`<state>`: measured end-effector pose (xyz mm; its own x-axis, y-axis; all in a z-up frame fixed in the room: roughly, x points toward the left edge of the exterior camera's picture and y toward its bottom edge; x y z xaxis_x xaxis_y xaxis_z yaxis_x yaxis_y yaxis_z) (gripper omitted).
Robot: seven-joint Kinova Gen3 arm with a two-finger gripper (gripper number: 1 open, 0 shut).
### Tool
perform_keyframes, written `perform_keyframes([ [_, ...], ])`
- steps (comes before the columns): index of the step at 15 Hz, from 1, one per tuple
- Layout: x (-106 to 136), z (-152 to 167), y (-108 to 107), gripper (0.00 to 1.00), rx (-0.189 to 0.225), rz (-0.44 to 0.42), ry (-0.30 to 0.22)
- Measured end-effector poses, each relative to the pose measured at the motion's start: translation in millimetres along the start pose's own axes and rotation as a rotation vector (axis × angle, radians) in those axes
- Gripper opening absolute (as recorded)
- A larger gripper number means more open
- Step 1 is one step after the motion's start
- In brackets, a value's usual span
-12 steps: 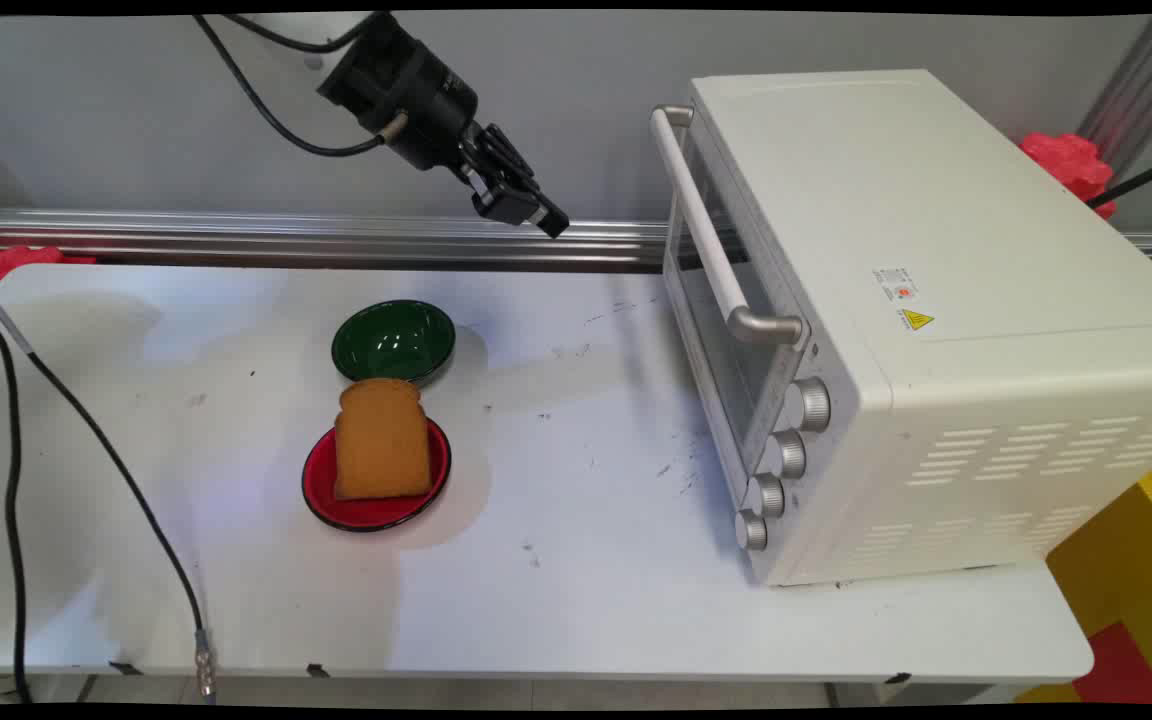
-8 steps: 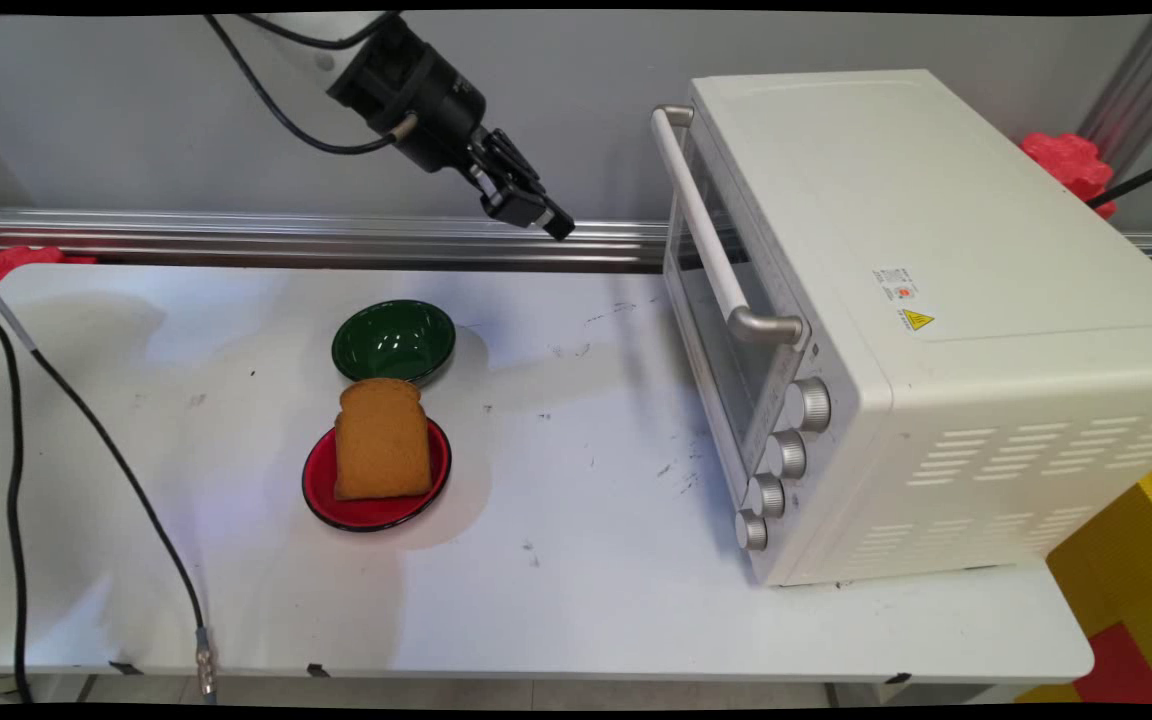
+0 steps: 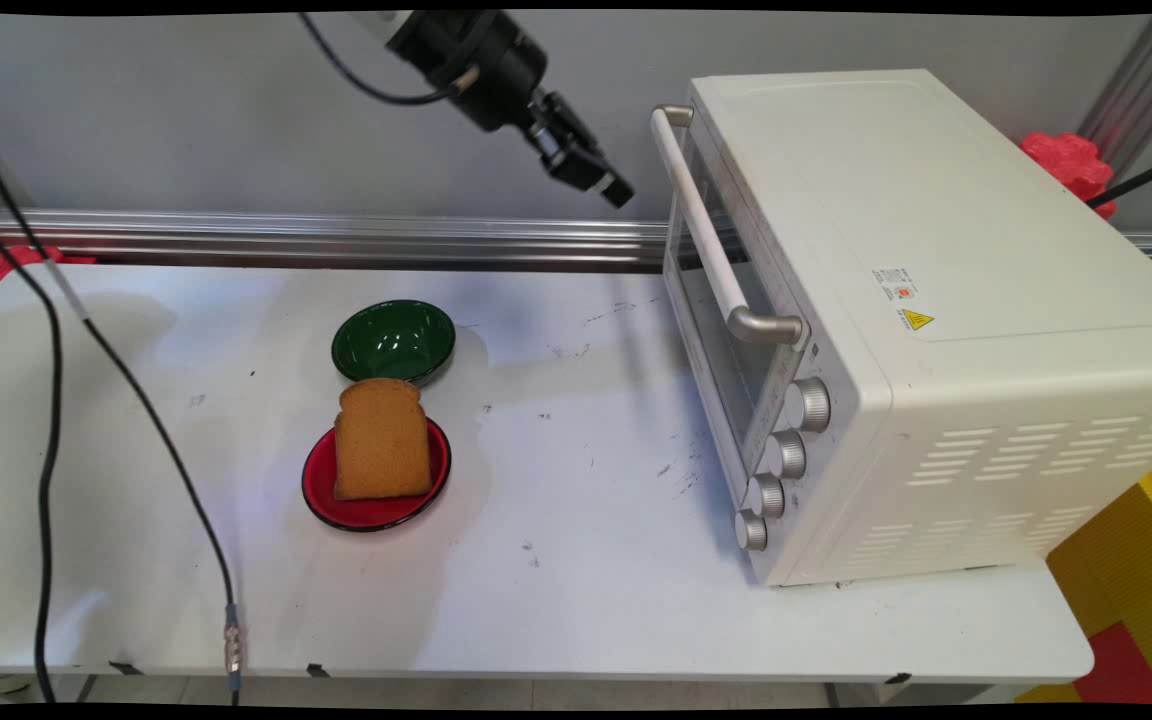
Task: Open the oven
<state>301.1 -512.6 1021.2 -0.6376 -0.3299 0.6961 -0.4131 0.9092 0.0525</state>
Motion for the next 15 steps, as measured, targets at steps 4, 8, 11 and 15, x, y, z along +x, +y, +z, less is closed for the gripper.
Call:
perform_keyframes([
  [4,36,7,-5,0.0,-0.013,0.021,0.012],
  [8,57,14,-10,0.0,-0.031,0.026,-0.005],
  [11,67,24,-12,0.0,-0.043,0.022,-0.029],
  [15,76,42,-14,0.0,-0.05,0.012,-0.052],
])
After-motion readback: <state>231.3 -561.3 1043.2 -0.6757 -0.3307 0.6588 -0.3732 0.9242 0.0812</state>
